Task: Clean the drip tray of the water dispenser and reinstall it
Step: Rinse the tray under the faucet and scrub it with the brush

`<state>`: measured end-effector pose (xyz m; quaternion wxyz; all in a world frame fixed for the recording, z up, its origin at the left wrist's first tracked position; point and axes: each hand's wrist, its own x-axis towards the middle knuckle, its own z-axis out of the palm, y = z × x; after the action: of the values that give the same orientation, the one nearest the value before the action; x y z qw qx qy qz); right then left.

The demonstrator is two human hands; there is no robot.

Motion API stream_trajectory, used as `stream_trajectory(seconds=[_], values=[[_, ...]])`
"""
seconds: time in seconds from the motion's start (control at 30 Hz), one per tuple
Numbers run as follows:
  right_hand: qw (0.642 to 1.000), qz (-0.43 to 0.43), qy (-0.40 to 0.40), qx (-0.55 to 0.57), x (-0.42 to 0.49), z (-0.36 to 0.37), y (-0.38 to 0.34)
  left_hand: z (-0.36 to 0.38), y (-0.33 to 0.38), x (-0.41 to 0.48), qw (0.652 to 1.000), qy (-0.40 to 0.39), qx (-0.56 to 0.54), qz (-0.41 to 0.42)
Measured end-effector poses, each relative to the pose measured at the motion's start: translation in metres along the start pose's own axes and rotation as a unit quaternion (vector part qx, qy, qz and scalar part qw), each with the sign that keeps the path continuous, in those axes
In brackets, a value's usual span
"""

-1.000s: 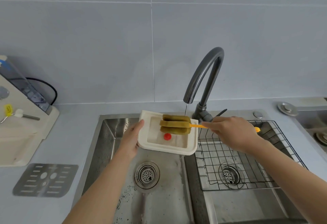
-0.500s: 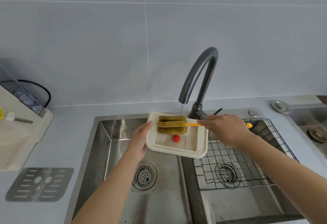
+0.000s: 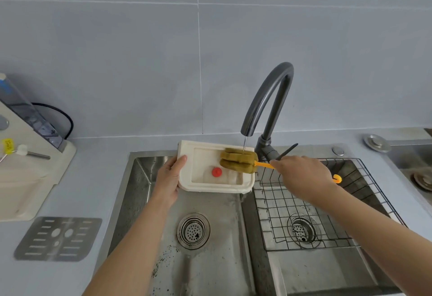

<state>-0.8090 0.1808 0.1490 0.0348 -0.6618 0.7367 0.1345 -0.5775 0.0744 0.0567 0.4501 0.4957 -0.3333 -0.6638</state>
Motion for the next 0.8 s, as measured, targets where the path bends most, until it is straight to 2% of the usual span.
stream_trajectory(seconds=[0.27, 0.63, 0.8], values=[[0.999, 0.01, -0.031, 0.006, -0.009, 0.005, -0.021, -0.005, -0.003, -0.008, 0.999, 0.008, 0.024, 0.028], [0.997, -0.024, -0.076, -0.014, -0.023, 0.013, -0.03, -0.005, 0.0, -0.011, 0.994, -0.008, 0.088, 0.057], [0.998, -0.014, -0.058, -0.037, -0.027, 0.017, -0.026, 0.001, 0.005, -0.015, 0.981, -0.036, 0.149, 0.12]])
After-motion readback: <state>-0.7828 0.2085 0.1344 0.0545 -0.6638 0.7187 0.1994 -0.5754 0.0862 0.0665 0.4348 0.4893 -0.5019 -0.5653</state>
